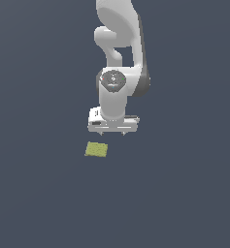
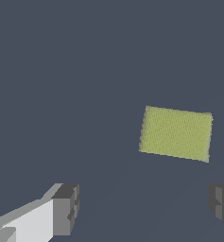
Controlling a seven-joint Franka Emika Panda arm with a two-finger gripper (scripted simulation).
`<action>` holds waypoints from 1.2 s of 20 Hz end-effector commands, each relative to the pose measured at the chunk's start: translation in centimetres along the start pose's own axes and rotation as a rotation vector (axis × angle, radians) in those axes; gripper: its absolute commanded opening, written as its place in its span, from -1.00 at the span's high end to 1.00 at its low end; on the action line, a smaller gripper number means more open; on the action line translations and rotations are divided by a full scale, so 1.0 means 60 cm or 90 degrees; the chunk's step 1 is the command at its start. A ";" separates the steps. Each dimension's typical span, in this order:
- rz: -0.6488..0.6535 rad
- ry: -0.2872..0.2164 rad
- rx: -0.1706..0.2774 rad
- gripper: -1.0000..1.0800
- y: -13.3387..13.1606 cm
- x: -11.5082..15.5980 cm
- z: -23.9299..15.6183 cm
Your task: Pick up the object and move it to a goal position.
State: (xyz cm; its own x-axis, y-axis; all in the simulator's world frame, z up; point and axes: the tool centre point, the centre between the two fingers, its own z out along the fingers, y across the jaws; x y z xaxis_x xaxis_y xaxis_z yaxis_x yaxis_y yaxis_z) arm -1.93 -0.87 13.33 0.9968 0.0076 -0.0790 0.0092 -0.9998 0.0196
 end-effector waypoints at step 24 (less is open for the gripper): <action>-0.044 0.013 -0.005 -0.92 0.013 0.009 -0.032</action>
State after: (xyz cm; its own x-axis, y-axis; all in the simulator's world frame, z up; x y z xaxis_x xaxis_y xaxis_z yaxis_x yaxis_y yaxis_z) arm -1.27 -1.45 15.38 0.9964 0.0595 -0.0606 0.0610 -0.9979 0.0227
